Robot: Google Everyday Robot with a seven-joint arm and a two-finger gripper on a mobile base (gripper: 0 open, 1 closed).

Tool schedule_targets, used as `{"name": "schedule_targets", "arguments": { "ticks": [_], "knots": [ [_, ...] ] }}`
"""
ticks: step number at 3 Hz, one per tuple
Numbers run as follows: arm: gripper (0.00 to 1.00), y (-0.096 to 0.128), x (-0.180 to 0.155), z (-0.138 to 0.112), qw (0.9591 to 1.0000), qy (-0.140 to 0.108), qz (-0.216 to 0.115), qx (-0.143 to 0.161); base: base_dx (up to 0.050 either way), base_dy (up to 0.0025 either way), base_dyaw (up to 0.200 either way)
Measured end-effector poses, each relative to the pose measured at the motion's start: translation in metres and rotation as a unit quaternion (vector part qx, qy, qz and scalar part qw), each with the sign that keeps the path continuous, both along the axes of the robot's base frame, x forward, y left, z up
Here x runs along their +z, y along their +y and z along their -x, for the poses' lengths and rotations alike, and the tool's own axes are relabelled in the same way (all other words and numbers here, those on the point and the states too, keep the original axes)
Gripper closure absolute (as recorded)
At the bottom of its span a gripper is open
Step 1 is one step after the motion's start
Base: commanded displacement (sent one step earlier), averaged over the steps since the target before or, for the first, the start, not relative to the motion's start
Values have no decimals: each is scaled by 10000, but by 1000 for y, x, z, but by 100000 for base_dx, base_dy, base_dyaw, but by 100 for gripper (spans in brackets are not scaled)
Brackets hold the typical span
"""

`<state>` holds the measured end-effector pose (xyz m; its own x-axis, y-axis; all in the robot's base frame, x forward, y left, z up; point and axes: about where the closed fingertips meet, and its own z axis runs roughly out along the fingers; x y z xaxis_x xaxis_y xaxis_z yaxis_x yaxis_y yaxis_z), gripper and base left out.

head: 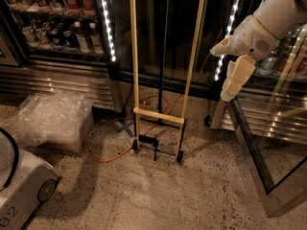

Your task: Close left fridge door

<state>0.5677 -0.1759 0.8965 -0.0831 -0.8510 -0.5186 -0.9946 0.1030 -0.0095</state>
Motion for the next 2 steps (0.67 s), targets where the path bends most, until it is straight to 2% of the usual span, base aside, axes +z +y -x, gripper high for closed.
{"name": "schedule_targets", "arguments": {
  "ticks": [1, 2],
  "knots": [
    [0, 0, 0, 0, 10000, 0, 0, 0, 1, -1, -18985],
    [0, 0, 0, 0, 10000, 0, 0, 0, 4838, 7, -181]
  ]
}}
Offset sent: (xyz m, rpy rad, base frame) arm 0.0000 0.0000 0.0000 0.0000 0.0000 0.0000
